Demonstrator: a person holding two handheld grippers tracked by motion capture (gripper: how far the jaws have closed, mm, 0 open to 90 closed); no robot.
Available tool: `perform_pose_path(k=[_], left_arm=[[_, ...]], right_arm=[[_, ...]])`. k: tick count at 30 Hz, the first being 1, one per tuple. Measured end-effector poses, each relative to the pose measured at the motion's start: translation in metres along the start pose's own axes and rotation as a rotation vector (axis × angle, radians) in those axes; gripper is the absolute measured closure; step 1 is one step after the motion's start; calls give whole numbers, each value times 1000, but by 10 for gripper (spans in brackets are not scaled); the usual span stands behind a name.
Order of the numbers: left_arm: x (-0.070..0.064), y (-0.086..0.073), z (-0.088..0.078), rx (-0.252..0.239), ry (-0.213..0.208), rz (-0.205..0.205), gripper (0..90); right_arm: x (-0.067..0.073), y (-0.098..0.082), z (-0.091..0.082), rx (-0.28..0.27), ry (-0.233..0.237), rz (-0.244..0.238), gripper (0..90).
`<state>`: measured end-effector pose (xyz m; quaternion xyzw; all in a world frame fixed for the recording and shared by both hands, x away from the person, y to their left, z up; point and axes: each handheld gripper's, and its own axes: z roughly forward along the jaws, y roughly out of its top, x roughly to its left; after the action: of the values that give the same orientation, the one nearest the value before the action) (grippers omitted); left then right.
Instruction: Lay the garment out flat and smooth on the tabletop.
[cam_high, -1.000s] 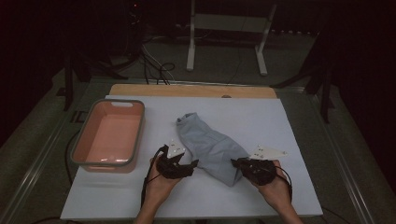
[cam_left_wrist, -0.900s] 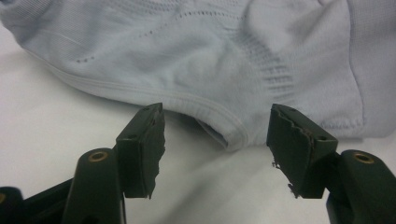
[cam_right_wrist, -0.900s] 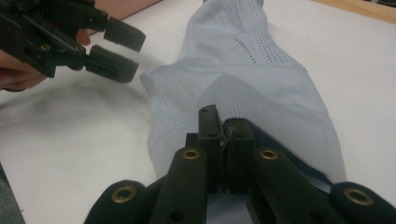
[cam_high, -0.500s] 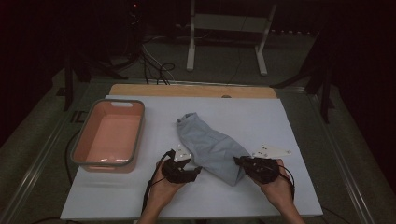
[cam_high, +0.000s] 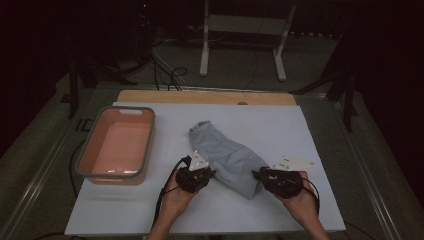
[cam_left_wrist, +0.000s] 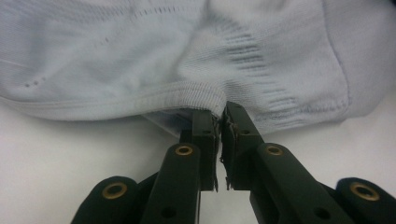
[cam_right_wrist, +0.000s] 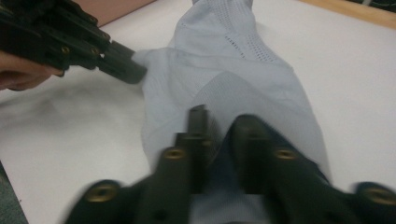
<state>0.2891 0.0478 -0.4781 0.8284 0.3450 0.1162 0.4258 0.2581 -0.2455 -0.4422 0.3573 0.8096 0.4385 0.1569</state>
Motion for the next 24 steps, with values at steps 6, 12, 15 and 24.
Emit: perform_pose_path(k=[6,12,15,24], left_arm=[[3,8,-6,-23,16,4,863],[1,14,-7,-36,17,12,864],[0,19,-7,-44,19,16,864],[-2,29,-7,-65,26,20,864]], right_arm=[[-3,4,-21,-45,-10,-16,499],[-2,8,-19,-48,-25,-26,372],[5,9,-7,-28,-15,-43,348],[27,15,25,17,11,-96,325]])
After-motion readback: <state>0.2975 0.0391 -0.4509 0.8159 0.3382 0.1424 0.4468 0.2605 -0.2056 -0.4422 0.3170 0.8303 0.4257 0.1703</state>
